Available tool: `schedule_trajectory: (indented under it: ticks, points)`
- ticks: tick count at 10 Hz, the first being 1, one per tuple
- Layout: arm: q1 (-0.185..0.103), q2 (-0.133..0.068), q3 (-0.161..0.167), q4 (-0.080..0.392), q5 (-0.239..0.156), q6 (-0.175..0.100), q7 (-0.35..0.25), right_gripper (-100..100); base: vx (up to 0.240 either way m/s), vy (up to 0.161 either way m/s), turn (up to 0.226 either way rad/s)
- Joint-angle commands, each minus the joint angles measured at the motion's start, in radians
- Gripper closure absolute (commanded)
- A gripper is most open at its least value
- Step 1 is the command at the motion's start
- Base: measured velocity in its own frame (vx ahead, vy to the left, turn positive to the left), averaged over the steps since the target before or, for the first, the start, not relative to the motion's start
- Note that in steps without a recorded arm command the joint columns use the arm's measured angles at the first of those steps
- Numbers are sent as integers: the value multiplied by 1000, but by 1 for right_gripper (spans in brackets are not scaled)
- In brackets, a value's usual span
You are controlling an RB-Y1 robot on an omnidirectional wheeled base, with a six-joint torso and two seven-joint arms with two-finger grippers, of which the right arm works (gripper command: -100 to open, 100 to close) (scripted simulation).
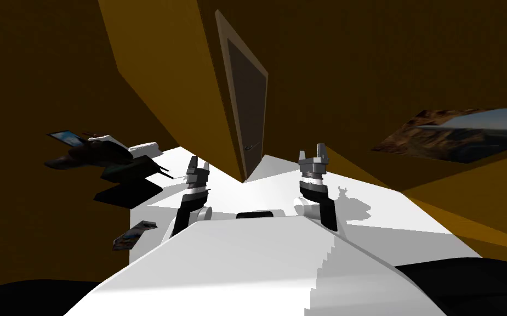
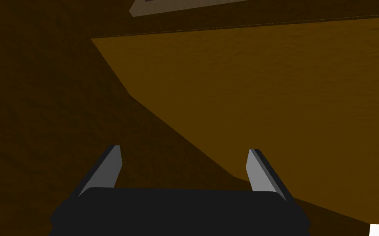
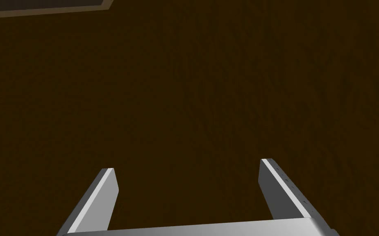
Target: Pull the door open
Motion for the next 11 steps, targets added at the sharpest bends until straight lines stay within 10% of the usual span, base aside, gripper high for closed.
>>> schedule_trajectory:
  ticks: [1, 11]
  points:
    - [-14, -12, 3, 37, 0, -7, -4, -100, 108, -82, 201]
    - [-96, -71, 23, 248, 0, -49, -27, -100, 71, -41, 119]
